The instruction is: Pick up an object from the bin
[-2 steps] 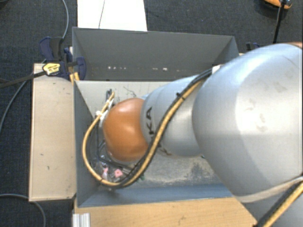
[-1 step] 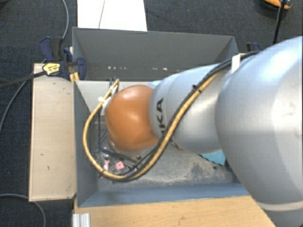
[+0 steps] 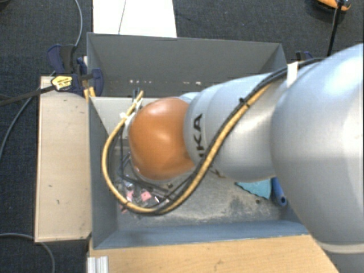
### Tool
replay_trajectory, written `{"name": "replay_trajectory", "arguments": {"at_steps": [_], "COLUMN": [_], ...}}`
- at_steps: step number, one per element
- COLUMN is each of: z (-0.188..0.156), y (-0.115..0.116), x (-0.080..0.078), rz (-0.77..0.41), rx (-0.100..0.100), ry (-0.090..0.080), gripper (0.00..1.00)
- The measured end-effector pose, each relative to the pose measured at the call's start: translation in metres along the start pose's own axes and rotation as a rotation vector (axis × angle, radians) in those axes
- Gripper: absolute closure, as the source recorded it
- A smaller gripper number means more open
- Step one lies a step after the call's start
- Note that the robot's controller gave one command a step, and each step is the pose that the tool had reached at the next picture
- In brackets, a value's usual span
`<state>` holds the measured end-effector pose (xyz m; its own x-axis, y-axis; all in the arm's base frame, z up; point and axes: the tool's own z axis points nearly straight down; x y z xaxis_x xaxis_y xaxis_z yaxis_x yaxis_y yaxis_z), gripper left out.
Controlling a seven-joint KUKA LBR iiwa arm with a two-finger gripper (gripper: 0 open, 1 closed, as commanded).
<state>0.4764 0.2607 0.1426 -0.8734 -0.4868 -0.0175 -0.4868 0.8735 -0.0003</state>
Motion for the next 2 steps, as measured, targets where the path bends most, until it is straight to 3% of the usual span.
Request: {"name": "replay_trajectory", "arguments": {"at_steps": [1,2], "z": [0.008,-0.032], "y": [0.002,0.0], "x": [0.0,-0.002], "rz": [0.063,0.001], "rx": [-0.001,0.0], "ry": [0.002,-0.005], "gripper": [1.0,1.0]}}
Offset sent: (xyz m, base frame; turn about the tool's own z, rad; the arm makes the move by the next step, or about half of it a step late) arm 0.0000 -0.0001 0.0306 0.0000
